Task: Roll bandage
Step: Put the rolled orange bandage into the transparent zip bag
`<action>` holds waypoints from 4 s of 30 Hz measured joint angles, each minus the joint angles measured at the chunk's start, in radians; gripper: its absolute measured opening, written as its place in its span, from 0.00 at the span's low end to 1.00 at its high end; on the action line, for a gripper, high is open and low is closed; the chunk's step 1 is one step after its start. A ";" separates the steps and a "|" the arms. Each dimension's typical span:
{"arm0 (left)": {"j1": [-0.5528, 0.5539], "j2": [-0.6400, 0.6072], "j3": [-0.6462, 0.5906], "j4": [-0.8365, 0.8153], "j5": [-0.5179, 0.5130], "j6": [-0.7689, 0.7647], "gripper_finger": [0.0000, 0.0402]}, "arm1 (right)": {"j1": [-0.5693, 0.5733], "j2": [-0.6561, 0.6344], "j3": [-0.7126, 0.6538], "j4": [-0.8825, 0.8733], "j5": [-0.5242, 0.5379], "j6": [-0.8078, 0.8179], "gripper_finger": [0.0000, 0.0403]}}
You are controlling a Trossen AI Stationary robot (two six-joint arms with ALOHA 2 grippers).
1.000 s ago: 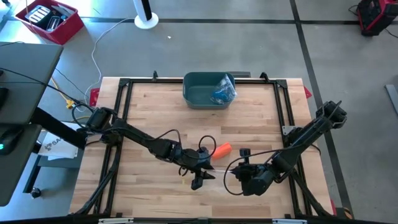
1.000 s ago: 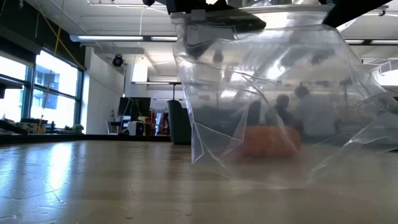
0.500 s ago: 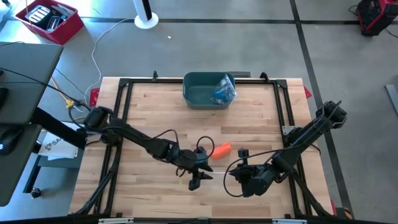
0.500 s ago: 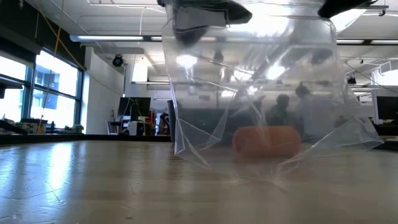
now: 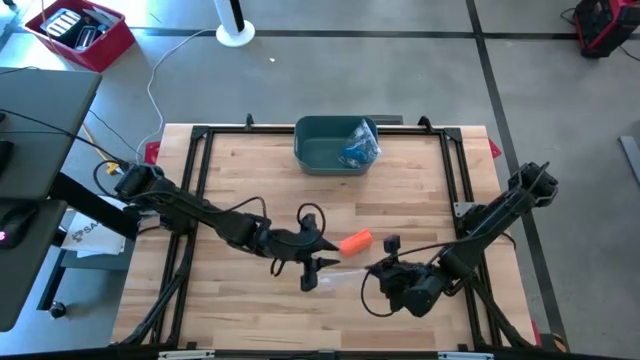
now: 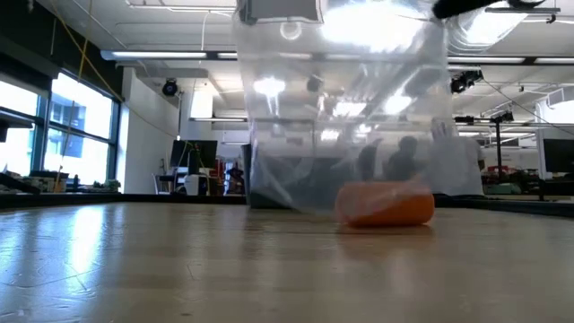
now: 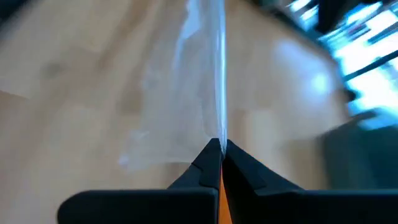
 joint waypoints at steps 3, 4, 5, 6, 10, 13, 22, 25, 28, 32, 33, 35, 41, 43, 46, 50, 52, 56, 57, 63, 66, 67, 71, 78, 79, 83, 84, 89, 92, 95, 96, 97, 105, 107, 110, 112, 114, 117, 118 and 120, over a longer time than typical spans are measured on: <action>0.000 -0.002 0.000 0.025 -0.037 0.039 0.36 | 0.019 0.000 0.000 0.000 0.197 -0.110 0.00; -0.001 -0.007 0.000 0.022 -0.075 0.060 0.36 | 0.023 0.000 0.000 0.000 0.265 -0.131 0.00; -0.002 -0.015 0.000 0.021 -0.127 0.082 0.36 | 0.024 0.000 0.000 -0.001 0.328 -0.142 0.00; -0.005 -0.024 0.000 0.024 -0.186 0.102 0.36 | 0.023 0.000 0.000 -0.001 0.375 -0.157 0.00; -0.016 -0.058 0.000 0.029 -0.431 0.202 0.36 | 0.002 0.031 0.000 0.001 0.398 -0.190 0.00; -0.023 -0.053 0.000 0.011 -0.553 0.290 0.36 | -0.016 0.087 0.000 0.007 0.366 -0.148 0.00; -0.035 0.029 0.000 -0.011 -0.216 0.246 0.36 | -0.022 0.207 0.000 0.040 0.328 -0.094 0.00; -0.045 0.063 0.000 -0.026 -0.170 0.233 0.36 | -0.023 0.200 0.000 0.044 0.309 -0.054 0.00; -0.051 0.092 -0.001 -0.028 -0.155 0.235 0.36 | -0.022 0.196 0.000 0.049 0.302 -0.043 0.00; -0.059 0.111 -0.001 -0.016 -0.149 0.240 0.36 | -0.019 0.195 0.000 0.055 0.287 -0.039 0.00; -0.059 0.114 -0.001 -0.015 -0.149 0.241 0.36 | -0.019 0.195 0.000 0.057 0.287 -0.042 0.00; -0.060 0.117 -0.001 -0.014 -0.149 0.241 0.36 | -0.019 0.195 0.000 0.058 0.284 -0.051 0.00; -0.059 0.117 -0.001 0.000 -0.118 0.201 0.36 | -0.021 0.195 0.000 0.065 0.268 -0.042 0.00; -0.059 0.117 -0.001 -0.015 -0.100 0.175 0.36 | -0.021 0.195 0.000 0.065 0.264 -0.037 0.00; -0.060 0.117 -0.001 -0.052 -0.129 0.147 0.36 | -0.021 0.195 0.000 0.065 0.264 -0.043 0.00; -0.054 0.117 -0.001 -0.081 -0.187 0.136 0.36 | -0.021 0.195 0.000 0.065 0.264 -0.043 0.00; -0.051 0.117 -0.001 -0.096 -0.188 0.129 0.36 | -0.021 0.195 0.000 0.065 0.264 -0.043 0.00; -0.046 0.117 -0.001 -0.136 -0.184 0.090 0.32 | -0.020 0.195 0.000 0.065 0.264 -0.034 0.00; -0.046 0.117 -0.001 -0.144 -0.179 0.085 0.31 | -0.020 0.195 0.000 0.065 0.264 -0.035 0.00; -0.054 0.110 -0.001 -0.109 -0.175 0.108 0.25 | -0.020 0.195 0.000 0.064 0.265 -0.044 0.00; -0.064 0.110 0.000 -0.059 -0.149 0.155 0.25 | -0.020 0.195 0.000 0.063 0.265 -0.043 0.00; -0.066 0.110 0.000 -0.051 -0.132 0.167 0.26 | -0.020 0.195 0.000 0.063 0.265 -0.043 0.00; -0.068 0.110 0.000 -0.065 -0.116 0.162 0.26 | -0.020 0.195 0.000 0.060 0.265 -0.038 0.00; -0.068 0.110 0.000 -0.094 -0.109 0.135 0.26 | -0.020 0.195 0.000 0.059 0.265 -0.035 0.00; -0.069 0.110 0.000 -0.093 -0.100 0.136 0.26 | -0.020 0.195 0.000 0.059 0.265 -0.035 0.00; -0.069 0.110 0.000 -0.094 -0.059 0.150 0.26 | -0.020 0.195 0.000 0.059 0.265 -0.044 0.00; -0.069 0.110 0.000 -0.094 -0.060 0.155 0.26 | -0.020 0.195 0.000 0.059 0.265 -0.043 0.00; -0.069 0.110 0.000 -0.107 -0.112 0.154 0.26 | -0.020 0.195 0.000 0.059 0.265 -0.043 0.00; -0.069 0.110 0.000 -0.105 -0.137 0.154 0.26 | -0.021 0.195 0.000 0.059 0.265 -0.044 0.00; -0.068 0.110 0.000 -0.123 -0.140 0.138 0.26 | -0.020 0.195 0.000 0.059 0.265 -0.046 0.00; -0.065 0.110 0.000 -0.139 -0.142 0.131 0.26 | -0.020 0.194 0.000 0.059 0.265 -0.044 0.00; -0.064 0.110 0.000 -0.153 -0.146 0.120 0.26 | -0.021 0.194 0.000 0.059 0.265 -0.043 0.00; -0.043 0.133 0.000 -0.190 -0.154 0.102 0.21 | -0.020 0.194 0.000 0.067 0.265 -0.054 0.00; -0.038 0.148 0.000 -0.196 -0.133 0.102 0.19 | -0.020 0.194 0.000 0.075 0.265 -0.053 0.00; -0.032 0.169 0.000 -0.195 -0.124 0.101 0.14 | -0.021 0.194 0.000 0.087 0.265 -0.055 0.00; -0.032 0.176 0.000 -0.200 -0.133 0.101 0.10 | -0.021 0.194 0.000 0.087 0.265 -0.060 0.00; -0.032 0.182 0.000 -0.197 -0.138 0.092 0.06 | -0.021 0.194 0.000 0.087 0.265 -0.061 0.00; -0.032 0.183 0.000 -0.205 -0.172 0.091 0.01 | -0.021 0.194 0.000 0.089 0.265 -0.051 0.00; -0.035 0.183 0.000 -0.212 -0.203 0.086 0.01 | -0.022 0.194 0.000 0.089 0.265 -0.041 0.00; -0.048 0.183 0.001 -0.236 -0.305 0.059 0.01 | -0.032 0.194 0.000 0.089 0.260 -0.025 0.00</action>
